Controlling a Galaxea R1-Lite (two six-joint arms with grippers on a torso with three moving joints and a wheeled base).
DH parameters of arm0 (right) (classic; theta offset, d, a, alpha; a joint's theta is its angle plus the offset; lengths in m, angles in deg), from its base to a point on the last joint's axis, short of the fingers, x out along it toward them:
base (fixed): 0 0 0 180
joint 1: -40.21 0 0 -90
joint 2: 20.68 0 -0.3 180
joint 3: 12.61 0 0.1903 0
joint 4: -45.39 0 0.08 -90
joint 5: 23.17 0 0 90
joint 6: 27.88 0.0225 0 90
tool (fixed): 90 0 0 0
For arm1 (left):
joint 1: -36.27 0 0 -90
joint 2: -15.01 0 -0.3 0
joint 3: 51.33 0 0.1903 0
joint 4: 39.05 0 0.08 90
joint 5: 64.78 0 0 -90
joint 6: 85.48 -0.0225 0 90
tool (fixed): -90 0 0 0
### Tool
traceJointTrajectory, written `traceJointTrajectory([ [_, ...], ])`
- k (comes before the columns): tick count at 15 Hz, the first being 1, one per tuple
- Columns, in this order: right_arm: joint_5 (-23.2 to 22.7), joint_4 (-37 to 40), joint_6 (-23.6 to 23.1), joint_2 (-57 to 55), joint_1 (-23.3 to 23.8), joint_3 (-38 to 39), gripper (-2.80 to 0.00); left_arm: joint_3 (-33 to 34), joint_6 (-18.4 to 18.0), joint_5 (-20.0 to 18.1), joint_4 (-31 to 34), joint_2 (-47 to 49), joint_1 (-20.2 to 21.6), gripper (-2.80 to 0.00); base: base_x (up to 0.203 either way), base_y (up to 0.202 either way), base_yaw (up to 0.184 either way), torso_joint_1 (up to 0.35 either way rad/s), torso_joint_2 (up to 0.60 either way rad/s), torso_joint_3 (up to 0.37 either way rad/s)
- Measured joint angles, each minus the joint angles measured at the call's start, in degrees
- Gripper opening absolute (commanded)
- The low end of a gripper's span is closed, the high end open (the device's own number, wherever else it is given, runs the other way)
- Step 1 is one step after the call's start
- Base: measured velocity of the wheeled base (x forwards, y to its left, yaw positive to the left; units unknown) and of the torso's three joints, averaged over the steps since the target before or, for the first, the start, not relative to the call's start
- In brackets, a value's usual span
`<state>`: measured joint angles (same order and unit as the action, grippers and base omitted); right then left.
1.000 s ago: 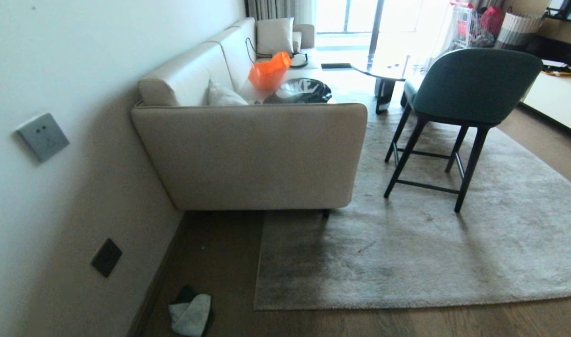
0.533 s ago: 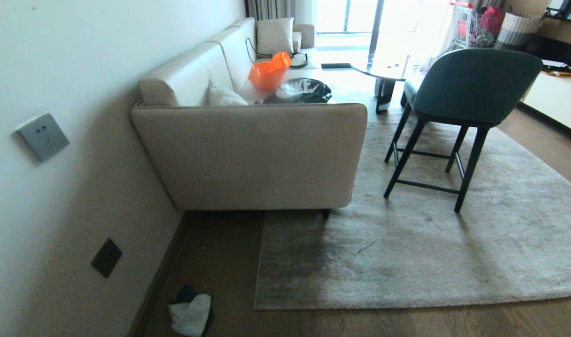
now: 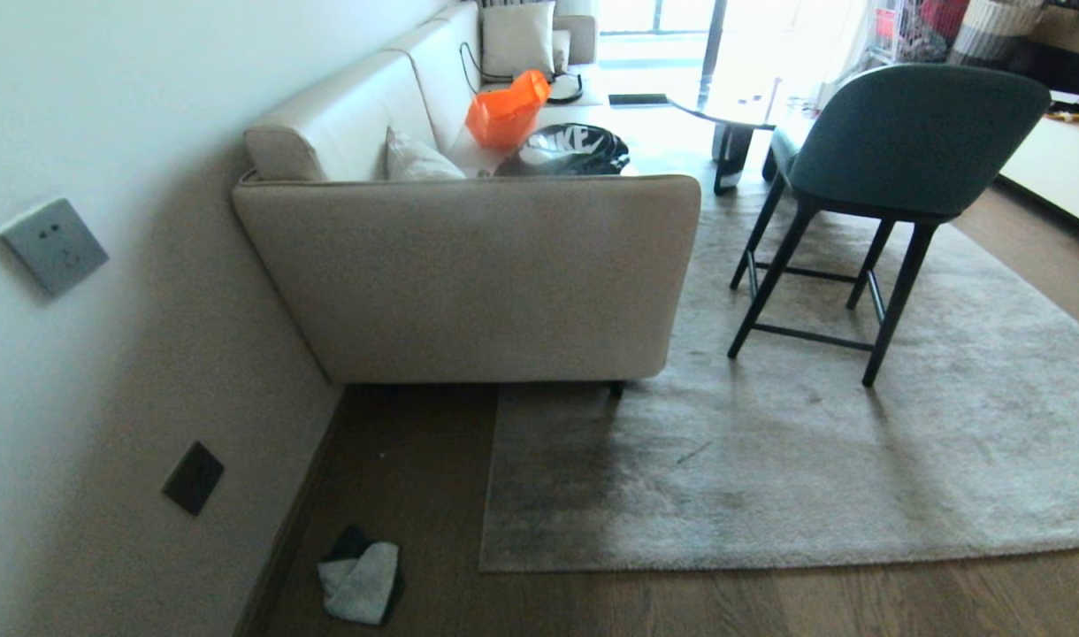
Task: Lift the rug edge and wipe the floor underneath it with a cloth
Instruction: Pick up the rag
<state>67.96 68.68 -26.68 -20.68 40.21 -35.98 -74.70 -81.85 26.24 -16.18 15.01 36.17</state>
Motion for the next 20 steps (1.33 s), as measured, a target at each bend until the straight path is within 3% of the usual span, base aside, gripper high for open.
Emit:
traceJointTrajectory([
  [20,0.0,0.0,0.0,0.0,0.0,0.0,-2.80,0.0,0.0,0.0,0.0,0.0,0.0,-2.80,0.000,0.000,0.000,0.003,0.00,-0.198],
])
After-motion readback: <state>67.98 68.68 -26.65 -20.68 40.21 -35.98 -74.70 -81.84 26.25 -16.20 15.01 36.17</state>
